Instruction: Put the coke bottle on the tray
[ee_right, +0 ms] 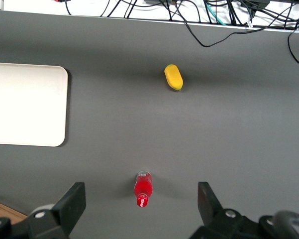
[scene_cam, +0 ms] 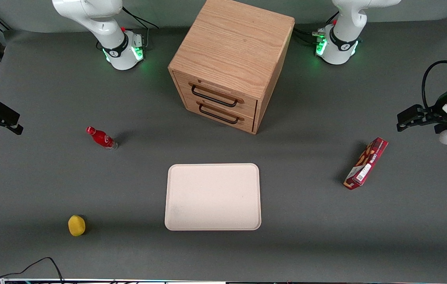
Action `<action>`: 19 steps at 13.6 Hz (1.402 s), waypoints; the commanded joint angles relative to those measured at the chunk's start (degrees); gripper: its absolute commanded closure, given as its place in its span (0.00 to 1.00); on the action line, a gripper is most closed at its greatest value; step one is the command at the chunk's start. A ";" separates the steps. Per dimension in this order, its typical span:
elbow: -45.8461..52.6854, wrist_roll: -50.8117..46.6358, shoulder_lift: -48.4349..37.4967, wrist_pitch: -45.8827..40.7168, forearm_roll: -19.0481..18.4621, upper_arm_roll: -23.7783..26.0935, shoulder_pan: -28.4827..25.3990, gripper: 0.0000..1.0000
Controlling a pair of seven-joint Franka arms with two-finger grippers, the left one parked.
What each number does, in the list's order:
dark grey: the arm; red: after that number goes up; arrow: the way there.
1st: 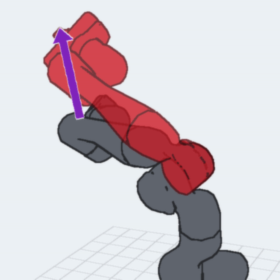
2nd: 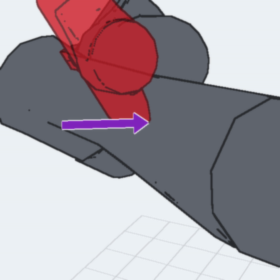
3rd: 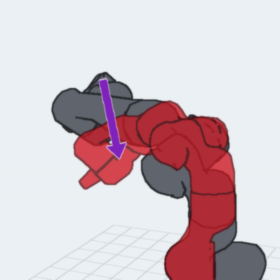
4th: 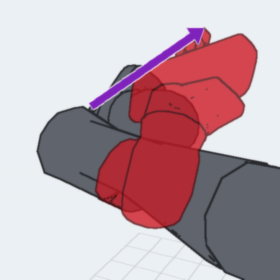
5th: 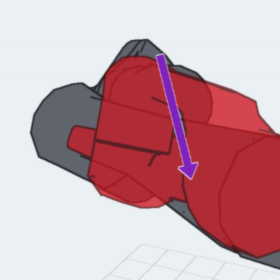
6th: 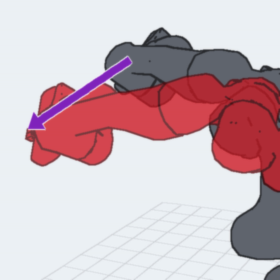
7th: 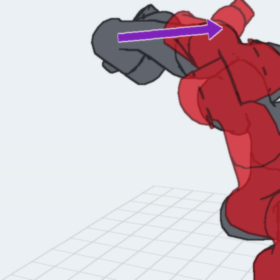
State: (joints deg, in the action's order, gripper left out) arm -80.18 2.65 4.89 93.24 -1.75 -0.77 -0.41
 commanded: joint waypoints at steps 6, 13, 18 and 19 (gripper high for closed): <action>0.99 0.24 0.82 -1.13 -0.80 -0.28 -0.29 0.00; 0.90 0.16 1.52 -2.98 -0.45 -0.19 -0.29 0.00; 0.90 0.25 1.52 -2.98 -0.45 -0.11 -0.38 0.00; 0.81 0.16 1.52 -2.98 -0.45 -0.10 -0.38 0.00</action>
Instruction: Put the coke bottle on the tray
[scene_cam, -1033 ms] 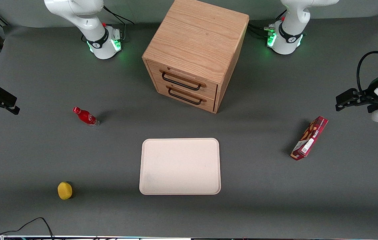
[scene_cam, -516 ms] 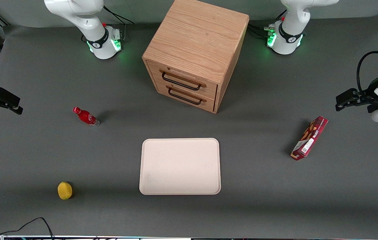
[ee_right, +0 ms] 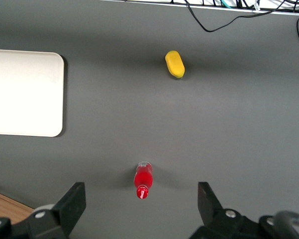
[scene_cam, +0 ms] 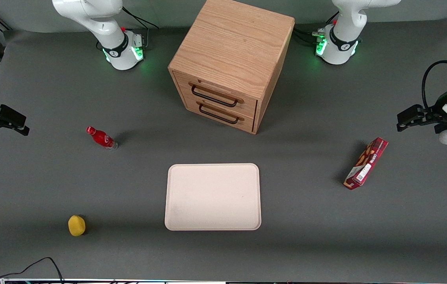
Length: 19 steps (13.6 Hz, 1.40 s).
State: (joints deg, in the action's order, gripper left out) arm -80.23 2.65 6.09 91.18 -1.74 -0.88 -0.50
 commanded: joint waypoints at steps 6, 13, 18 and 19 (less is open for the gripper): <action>-1.22 -0.18 0.67 -0.91 1.20 0.00 -0.38 0.00; -23.79 0.51 -6.43 14.35 3.24 0.00 -0.29 0.00; -44.53 0.69 -13.64 30.34 3.15 0.44 -0.38 0.05; -46.92 0.78 -14.09 32.46 3.15 0.44 -0.38 0.07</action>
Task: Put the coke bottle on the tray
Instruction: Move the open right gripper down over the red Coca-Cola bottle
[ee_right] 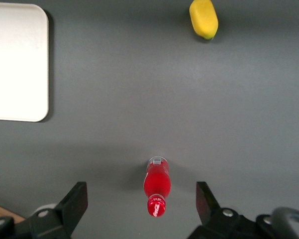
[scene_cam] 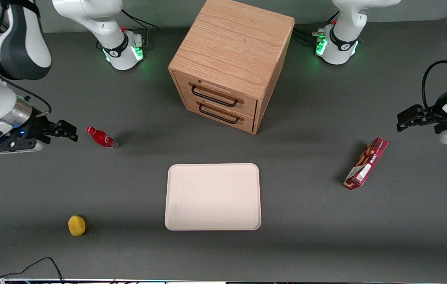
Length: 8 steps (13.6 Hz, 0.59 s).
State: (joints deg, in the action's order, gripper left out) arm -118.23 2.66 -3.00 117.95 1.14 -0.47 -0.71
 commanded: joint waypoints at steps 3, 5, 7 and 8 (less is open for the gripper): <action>-12.01 0.94 -5.00 6.85 0.26 0.38 -0.17 0.10; -15.00 0.94 -5.61 10.18 0.26 0.39 -0.17 0.20; -18.51 0.94 -5.61 14.66 0.26 0.39 -0.17 0.25; -20.01 0.94 -5.61 16.51 0.26 0.39 -0.09 0.30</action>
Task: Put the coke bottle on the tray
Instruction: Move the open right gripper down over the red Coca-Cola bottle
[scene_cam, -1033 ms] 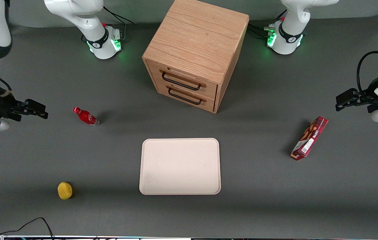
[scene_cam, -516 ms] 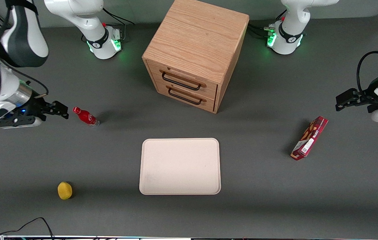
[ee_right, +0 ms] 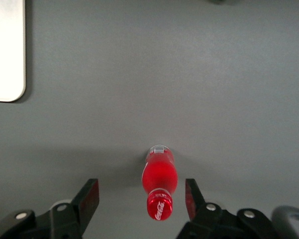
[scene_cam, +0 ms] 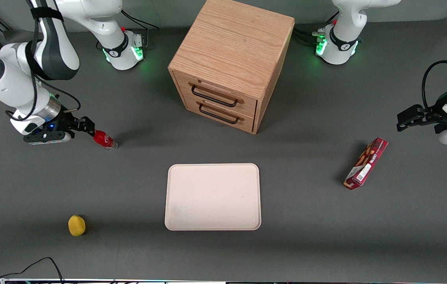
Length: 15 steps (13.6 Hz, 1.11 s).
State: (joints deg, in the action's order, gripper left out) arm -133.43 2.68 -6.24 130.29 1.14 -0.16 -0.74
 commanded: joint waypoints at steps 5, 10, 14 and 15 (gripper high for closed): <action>-7.29 0.92 -2.19 7.44 0.26 0.07 -0.05 0.35; -9.31 1.79 -2.37 8.93 0.26 0.07 0.47 0.35; -10.45 3.82 -2.72 9.46 0.35 0.07 2.67 0.55; -10.54 3.82 -2.90 9.72 0.44 0.33 2.67 0.70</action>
State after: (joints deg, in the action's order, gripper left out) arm -141.88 4.88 -6.88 138.53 1.14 -0.25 1.58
